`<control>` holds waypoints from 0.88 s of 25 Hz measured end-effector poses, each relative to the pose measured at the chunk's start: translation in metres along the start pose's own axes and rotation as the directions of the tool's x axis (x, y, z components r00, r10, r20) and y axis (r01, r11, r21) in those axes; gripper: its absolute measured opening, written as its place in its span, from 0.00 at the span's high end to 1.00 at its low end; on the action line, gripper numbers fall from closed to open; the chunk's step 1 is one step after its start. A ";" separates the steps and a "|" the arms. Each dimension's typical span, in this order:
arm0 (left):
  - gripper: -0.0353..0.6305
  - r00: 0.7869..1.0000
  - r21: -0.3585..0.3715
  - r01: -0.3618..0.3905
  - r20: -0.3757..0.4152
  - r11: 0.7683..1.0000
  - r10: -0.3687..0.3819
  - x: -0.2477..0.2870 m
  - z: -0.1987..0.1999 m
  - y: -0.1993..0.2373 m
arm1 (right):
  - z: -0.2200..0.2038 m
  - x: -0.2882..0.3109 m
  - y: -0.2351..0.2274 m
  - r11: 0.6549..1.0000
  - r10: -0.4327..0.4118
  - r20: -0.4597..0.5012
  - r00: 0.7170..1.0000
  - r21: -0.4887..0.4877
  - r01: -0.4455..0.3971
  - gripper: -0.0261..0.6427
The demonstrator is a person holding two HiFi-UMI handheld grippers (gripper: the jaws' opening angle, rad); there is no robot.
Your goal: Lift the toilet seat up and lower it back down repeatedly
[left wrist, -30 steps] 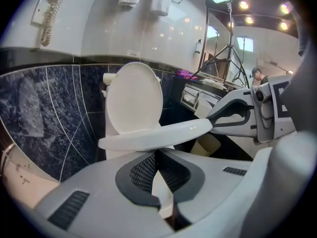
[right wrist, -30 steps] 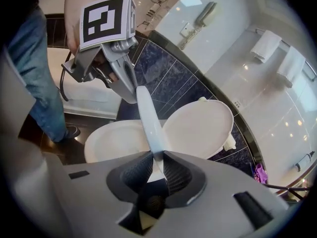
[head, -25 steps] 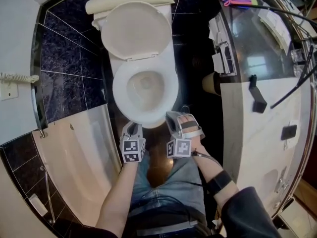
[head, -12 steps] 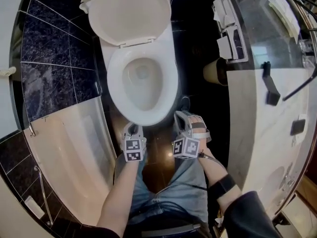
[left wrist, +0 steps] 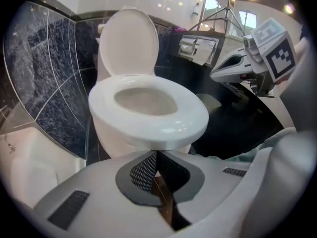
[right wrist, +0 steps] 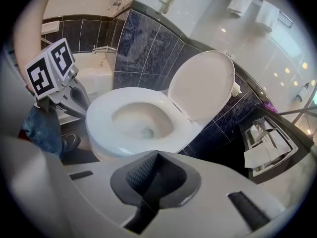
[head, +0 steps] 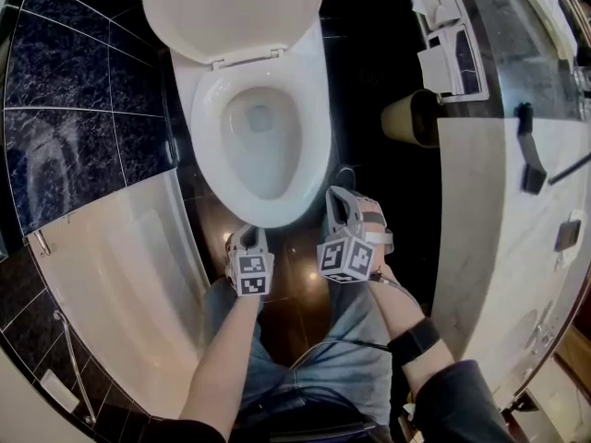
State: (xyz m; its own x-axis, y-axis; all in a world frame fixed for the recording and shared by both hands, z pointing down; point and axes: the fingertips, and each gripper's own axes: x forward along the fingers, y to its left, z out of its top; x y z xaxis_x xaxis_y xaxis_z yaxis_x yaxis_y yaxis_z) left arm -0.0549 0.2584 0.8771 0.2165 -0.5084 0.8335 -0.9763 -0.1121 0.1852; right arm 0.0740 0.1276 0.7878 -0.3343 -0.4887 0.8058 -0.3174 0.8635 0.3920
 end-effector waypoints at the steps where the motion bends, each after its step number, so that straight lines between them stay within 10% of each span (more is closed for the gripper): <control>1: 0.95 1.000 -0.005 0.000 -0.015 1.000 0.000 0.003 -0.006 0.001 | 0.000 0.003 0.002 1.000 0.000 -0.001 1.000 0.004 0.000 0.93; 12: 0.95 1.000 0.019 0.020 -0.020 1.000 -0.020 -0.012 -0.001 0.000 | 0.011 0.001 -0.007 0.999 -0.017 -0.004 1.000 0.031 0.017 0.93; 22: 0.95 0.989 0.063 -0.032 0.146 0.998 0.022 -0.114 0.138 0.004 | 0.097 -0.074 -0.062 0.987 -0.027 0.090 0.996 0.161 0.012 0.93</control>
State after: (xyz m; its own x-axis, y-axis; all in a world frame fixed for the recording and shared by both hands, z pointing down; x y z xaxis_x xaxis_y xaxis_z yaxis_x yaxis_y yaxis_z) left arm -0.0834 0.1980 0.7107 0.1921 -0.6300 0.7525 -0.9808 -0.1490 0.1256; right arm 0.0320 0.0979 0.6605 -0.4046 -0.5208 0.7517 -0.4603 0.8263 0.3247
